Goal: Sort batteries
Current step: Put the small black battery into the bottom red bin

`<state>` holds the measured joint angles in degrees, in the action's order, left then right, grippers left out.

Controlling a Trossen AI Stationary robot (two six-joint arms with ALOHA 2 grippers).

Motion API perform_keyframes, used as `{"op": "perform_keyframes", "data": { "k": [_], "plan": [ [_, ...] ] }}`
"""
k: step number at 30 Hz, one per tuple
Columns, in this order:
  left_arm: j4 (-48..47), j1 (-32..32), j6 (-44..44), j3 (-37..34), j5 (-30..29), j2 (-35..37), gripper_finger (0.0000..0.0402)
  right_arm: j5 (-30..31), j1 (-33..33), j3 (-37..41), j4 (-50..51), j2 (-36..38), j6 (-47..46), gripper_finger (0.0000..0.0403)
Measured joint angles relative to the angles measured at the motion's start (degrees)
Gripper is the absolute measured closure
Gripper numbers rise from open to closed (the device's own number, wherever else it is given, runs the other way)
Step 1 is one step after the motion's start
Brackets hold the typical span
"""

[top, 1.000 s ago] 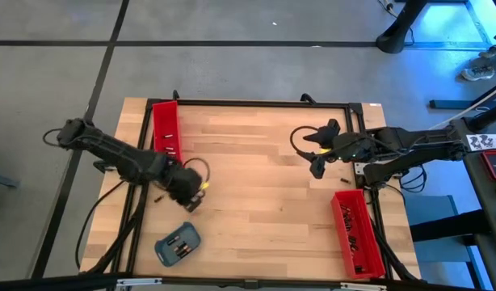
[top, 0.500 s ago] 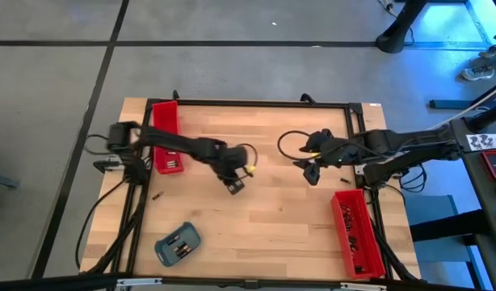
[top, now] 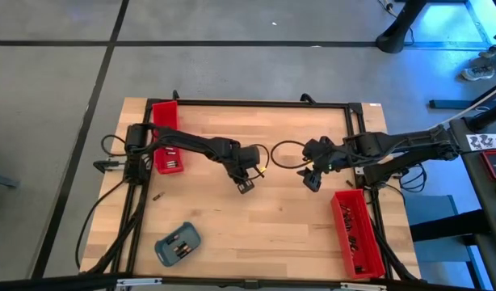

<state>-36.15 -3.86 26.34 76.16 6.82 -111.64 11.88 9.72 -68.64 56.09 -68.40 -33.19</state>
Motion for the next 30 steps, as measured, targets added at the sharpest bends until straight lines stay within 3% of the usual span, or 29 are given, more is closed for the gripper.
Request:
{"op": "perform_keyframes", "data": {
  "k": [8, 13, 18, 24, 30],
  "plan": [
    [-0.7, 0.81, 3.77, -0.06, -0.53, 0.68, 0.0399, -2.86, 0.01, 4.89, 0.15, 0.35, -1.65, 0.0137],
    [3.99, 2.52, 4.69, -0.09, -3.45, 3.96, 0.0399, -1.53, 0.0, 10.98, -11.77, 0.76, -3.22, 0.0137],
    [9.93, 4.27, -7.6, -0.09, -6.37, 11.88, 0.04, -0.86, 0.01, 12.9, -22.49, 0.76, -3.07, 0.0137],
    [11.53, 3.92, -18.14, -0.09, -7.01, 23.5, 0.0392, 1.38, 0.0, 12.87, -27.55, 2.46, 2.27, 0.0137],
    [14.59, 2.53, -27.69, -0.09, -7.47, 33.25, 0.0351, 5.71, -0.02, 12.87, -33.25, 3.05, 10.33, 0.0137]
  ]
}}
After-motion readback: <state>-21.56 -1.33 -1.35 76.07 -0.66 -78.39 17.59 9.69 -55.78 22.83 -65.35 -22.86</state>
